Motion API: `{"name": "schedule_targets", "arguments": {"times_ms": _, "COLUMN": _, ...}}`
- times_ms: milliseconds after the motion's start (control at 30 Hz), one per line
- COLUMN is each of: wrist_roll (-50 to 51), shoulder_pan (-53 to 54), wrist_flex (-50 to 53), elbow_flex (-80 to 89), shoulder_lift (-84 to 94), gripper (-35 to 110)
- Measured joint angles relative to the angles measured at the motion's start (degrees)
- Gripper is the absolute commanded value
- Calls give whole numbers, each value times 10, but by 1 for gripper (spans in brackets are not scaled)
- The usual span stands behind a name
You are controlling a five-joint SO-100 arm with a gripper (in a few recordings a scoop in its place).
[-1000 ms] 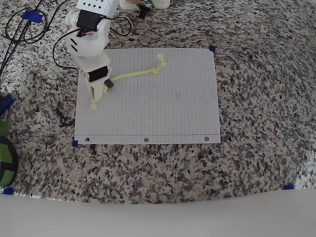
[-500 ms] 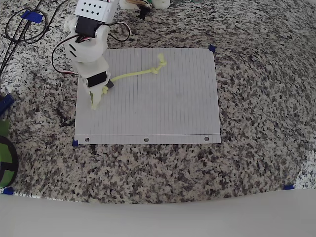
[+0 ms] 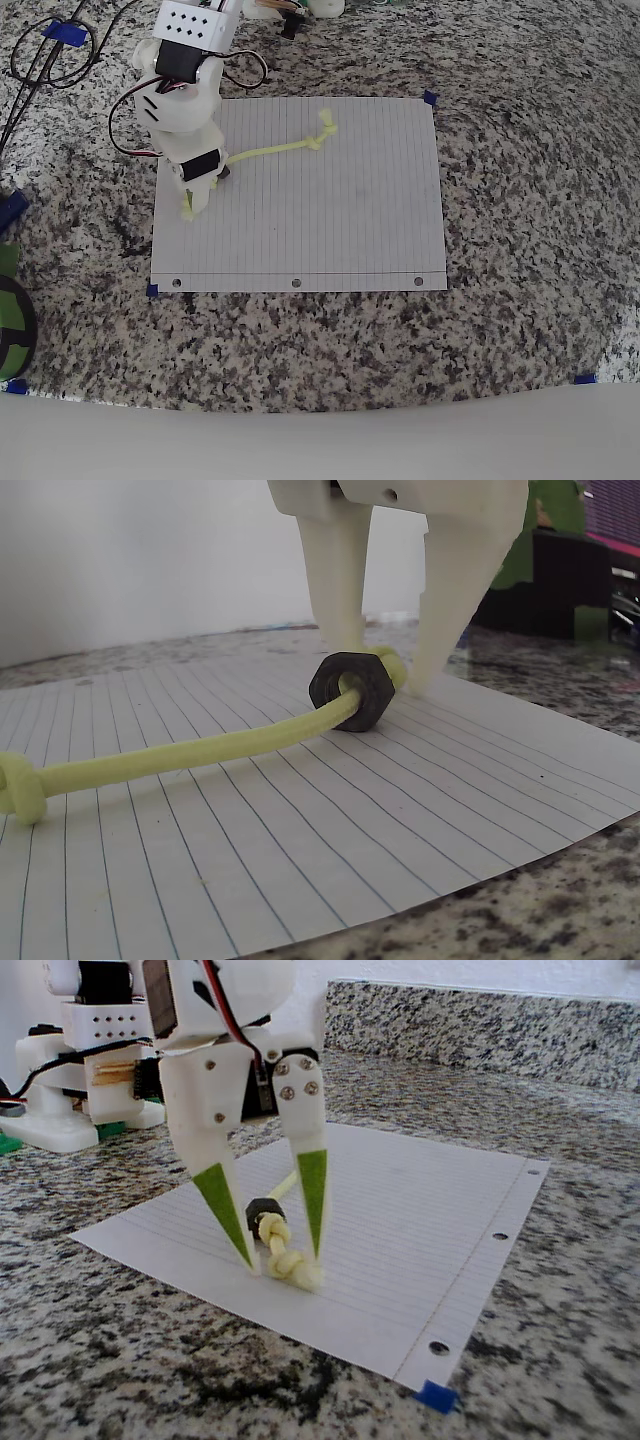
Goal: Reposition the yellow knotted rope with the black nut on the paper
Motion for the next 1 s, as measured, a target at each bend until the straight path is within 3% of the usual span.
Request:
{"name": "schedule_targets", "arguments": {"times_ms": 433, "wrist_roll": -2, "shoulder_pan": 3, "wrist_flex": -11, "elbow_flex": 0, "shoulder_lift": -4, "gripper": 22}}
{"name": "schedule_targets", "arguments": {"times_ms": 567, "wrist_roll": -1, "shoulder_pan": 4, "wrist_flex": -11, "elbow_flex": 0, "shoulder_lift": -4, "gripper": 0}}
{"name": "schedule_targets", "arguments": {"times_ms": 800, "wrist_roll": -3, "shoulder_pan": 4, "wrist_flex": 2, "elbow_flex": -3, "shoulder_lift": -4, "gripper": 0}}
{"name": "schedule_targets", "arguments": {"times_ms": 1000, "wrist_roll": -80, "shoulder_pan": 20, "wrist_flex": 15, "elbow_flex": -4, "shoulder_lift": 36, "gripper": 0}}
